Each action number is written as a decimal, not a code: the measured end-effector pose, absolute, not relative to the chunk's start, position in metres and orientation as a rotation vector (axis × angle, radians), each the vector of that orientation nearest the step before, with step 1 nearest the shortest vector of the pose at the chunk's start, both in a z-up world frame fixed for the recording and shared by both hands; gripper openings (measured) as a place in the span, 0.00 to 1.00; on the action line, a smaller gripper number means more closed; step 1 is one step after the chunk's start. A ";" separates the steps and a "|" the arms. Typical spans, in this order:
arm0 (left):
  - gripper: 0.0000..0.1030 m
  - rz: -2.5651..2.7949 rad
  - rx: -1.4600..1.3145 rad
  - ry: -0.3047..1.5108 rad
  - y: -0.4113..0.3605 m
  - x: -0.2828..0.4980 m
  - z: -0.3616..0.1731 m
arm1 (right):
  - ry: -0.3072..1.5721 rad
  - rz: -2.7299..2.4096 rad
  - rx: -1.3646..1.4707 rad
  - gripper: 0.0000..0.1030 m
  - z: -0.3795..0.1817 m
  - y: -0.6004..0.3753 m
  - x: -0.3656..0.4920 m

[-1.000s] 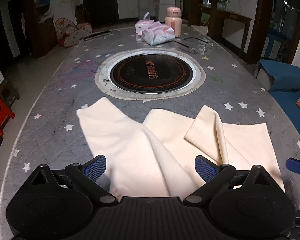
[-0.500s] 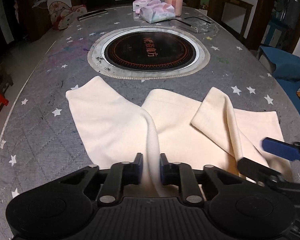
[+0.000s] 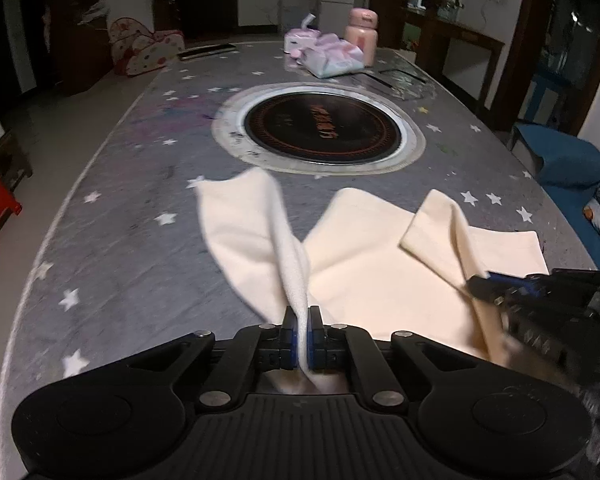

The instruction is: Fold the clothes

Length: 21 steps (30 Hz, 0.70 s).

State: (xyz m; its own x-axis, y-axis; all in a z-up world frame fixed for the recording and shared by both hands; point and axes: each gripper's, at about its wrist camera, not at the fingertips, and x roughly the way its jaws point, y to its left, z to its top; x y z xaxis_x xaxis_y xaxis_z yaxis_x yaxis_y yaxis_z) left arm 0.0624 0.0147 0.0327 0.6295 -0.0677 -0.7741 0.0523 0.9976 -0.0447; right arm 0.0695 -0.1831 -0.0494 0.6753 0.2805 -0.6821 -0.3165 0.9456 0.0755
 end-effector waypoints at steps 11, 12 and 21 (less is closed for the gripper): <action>0.04 -0.009 -0.079 0.849 0.063 -0.004 0.044 | 0.630 0.246 -0.028 0.02 -0.016 -0.232 0.012; 0.04 -0.006 -0.079 0.848 0.066 -0.011 0.045 | 0.618 0.233 -0.028 0.02 -0.013 -0.237 0.005; 0.02 0.033 -0.067 0.830 0.091 -0.058 0.051 | 0.519 0.105 0.012 0.02 0.019 -0.292 -0.065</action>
State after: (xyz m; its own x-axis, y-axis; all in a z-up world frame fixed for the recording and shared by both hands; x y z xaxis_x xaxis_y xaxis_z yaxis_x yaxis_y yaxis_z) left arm -0.0580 0.0912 0.0508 0.6745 0.0030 -0.7383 -0.0553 0.9974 -0.0465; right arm -0.0654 -0.2922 0.0194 0.8629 0.1036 -0.4946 -0.0973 0.9945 0.0386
